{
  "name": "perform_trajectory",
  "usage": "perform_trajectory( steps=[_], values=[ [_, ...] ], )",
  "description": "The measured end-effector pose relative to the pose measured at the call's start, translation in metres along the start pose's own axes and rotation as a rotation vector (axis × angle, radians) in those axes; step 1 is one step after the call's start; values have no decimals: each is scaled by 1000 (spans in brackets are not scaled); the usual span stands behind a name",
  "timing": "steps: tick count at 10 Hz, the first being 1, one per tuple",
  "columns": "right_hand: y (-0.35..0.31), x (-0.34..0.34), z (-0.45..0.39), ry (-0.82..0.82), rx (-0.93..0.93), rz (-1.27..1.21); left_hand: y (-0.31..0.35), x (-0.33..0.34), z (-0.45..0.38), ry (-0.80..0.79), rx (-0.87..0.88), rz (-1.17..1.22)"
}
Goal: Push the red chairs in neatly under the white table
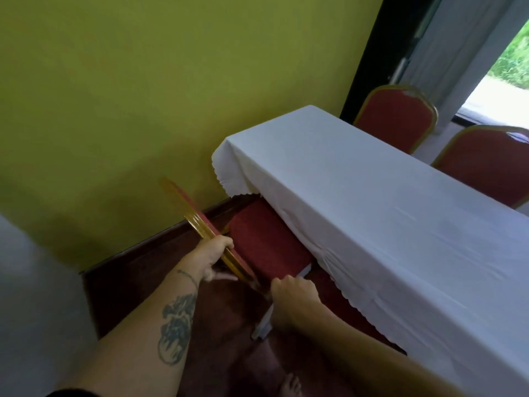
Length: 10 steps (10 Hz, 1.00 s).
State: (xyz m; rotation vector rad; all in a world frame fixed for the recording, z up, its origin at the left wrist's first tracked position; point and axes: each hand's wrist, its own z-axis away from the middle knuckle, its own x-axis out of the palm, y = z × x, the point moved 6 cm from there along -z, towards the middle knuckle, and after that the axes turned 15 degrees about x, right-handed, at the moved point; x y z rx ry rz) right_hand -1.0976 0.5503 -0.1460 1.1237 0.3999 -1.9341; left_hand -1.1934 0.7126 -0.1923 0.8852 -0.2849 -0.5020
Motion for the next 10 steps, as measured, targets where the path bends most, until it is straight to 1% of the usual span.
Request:
perform_trajectory(
  steps=[1, 4, 5, 7, 8, 9, 10],
  values=[
    [-5, -10, -5, 60, -58, -6, 4, 4, -4, 60, 45, 7],
    [-10, -28, -34, 68, -72, -92, 30, 9, -22, 77, 61, 20],
    [-15, -36, -47, 65, -73, -95, 42, 8, -28, 82, 78, -27],
    [-21, -44, -59, 142, -50, -121, 50, 7, -35, 81, 119, -45],
    [-21, -42, -55, 135, -21, -133, 39, 9, -32, 136, 151, -89],
    [-18, -44, -50, 137, -3, -198, 32, 8, -23, 176, 196, -188],
    [-8, -48, -39, 146, 7, -314, 38, 8, -5, 195, 240, -270]
  ],
)
